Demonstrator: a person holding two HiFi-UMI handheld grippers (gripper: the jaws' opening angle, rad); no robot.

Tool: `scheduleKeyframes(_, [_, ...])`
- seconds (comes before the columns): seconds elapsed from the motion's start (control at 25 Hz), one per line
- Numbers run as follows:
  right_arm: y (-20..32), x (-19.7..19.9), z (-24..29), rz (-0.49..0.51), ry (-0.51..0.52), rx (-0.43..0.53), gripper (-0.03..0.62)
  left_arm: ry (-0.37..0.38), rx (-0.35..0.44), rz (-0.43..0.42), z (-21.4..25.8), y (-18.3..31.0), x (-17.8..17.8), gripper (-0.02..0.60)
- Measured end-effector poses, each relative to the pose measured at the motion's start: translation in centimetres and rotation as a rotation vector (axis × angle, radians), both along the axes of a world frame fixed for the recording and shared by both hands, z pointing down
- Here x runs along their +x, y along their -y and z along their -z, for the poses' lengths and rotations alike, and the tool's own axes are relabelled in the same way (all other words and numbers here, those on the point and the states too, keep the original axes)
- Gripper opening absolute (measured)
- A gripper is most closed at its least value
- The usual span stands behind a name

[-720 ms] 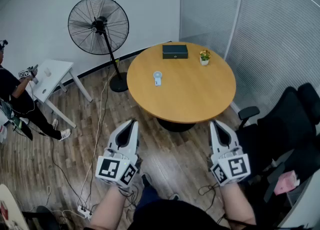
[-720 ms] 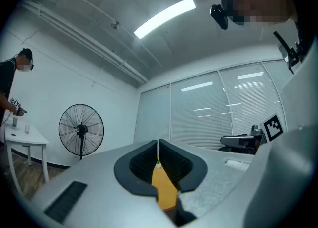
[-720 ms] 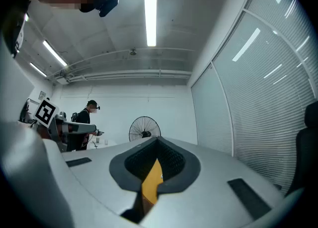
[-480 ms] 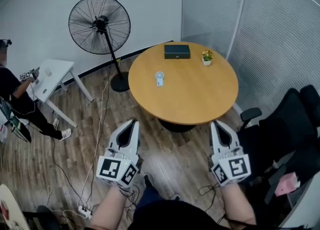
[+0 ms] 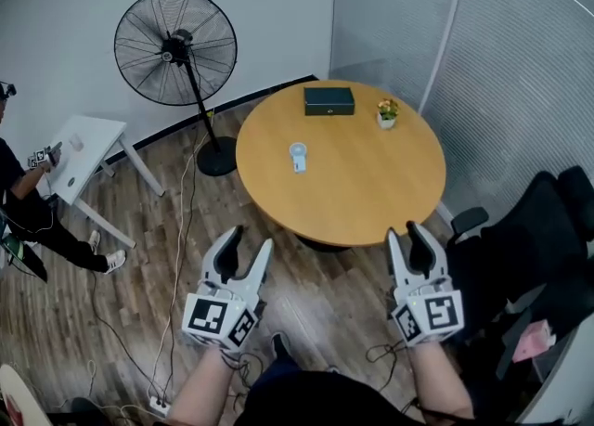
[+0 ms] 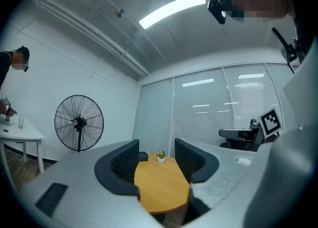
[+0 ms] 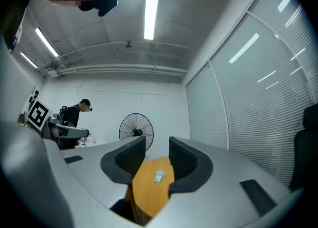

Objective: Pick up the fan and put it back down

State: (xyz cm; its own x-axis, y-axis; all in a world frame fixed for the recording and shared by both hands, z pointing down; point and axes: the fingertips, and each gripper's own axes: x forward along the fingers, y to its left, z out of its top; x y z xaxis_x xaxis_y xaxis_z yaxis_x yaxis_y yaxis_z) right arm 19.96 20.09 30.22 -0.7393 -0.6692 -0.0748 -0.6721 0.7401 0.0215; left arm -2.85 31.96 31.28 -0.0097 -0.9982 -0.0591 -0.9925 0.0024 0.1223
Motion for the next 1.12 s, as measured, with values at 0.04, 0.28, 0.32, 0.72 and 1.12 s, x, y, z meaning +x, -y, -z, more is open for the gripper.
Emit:
scheduleKeyframes(0.04, [0.4, -0.8, -0.1, -0.009, -0.004, -0.004, 0.157, -0.007, -0.006, -0.008, -0.4, 0.4, -0.9, 0.215])
scheduleKeyframes(0.28, [2.6, -6.2, -1.3, -0.064, -0.037, -0.043, 0.166, -0.058, -0.043, -0.035, -3.7, 2.6, -7.6, 0.226])
scheduleKeyframes(0.32, [2.9, -7.2, -1.4, -0.073, -0.044, -0.048, 0.166, -0.069, -0.048, -0.038, -4.2, 2.8, -8.8, 0.227])
scheduleKeyframes(0.72, [4.1, -15.1, -1.6, -0.129, -0.106, -0.057, 0.163, -0.136, -0.063, -0.087, -7.0, 5.6, -17.6, 0.227])
scheduleKeyframes(1.12, [6.7, -16.1, -2.2, -0.165, -0.110, -0.068, 0.163, -0.154, -0.077, -0.110, -8.0, 8.7, -19.3, 0.227])
